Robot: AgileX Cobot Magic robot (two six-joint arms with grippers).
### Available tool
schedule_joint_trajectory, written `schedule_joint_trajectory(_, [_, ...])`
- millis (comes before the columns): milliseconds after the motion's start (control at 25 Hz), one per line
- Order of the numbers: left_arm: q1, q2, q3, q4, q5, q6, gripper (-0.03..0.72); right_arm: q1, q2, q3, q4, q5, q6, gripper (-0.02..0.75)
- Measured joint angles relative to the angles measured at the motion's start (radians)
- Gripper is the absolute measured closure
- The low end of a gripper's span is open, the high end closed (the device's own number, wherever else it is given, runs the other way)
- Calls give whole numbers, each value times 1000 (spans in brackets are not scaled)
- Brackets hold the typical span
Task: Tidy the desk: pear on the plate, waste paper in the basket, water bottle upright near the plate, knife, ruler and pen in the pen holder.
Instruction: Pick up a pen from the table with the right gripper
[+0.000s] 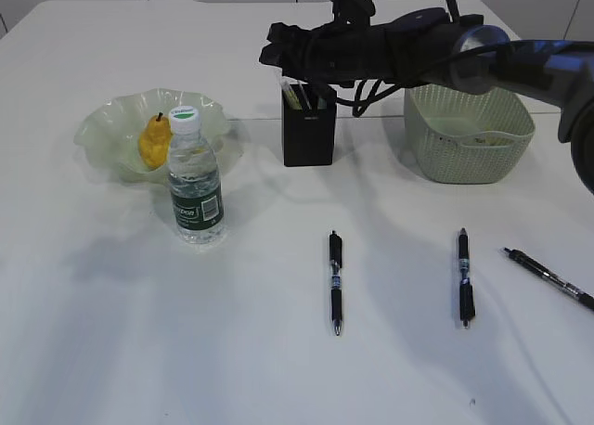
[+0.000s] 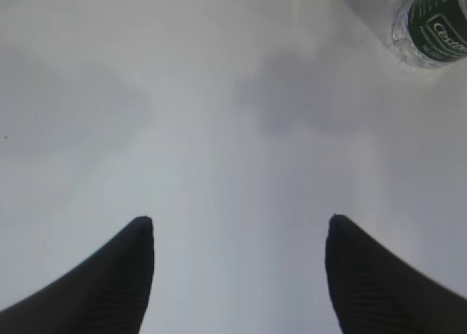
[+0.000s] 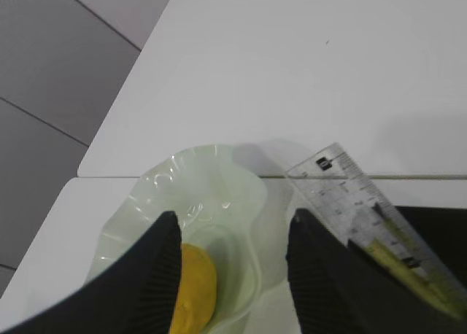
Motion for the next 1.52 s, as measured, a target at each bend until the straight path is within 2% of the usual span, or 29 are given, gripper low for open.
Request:
schedule_joint_trajectory(840, [0,0,0,0,2,0,167,0,0,0,-26,285,22,381])
schedule_joint_trajectory(1080, [0,0,0,0,16,0,167,0,0,0,-116,359,70,381])
schedule_joint_trajectory(1520, [0,0,0,0,27,0,167,0,0,-8,-202,492,93,381])
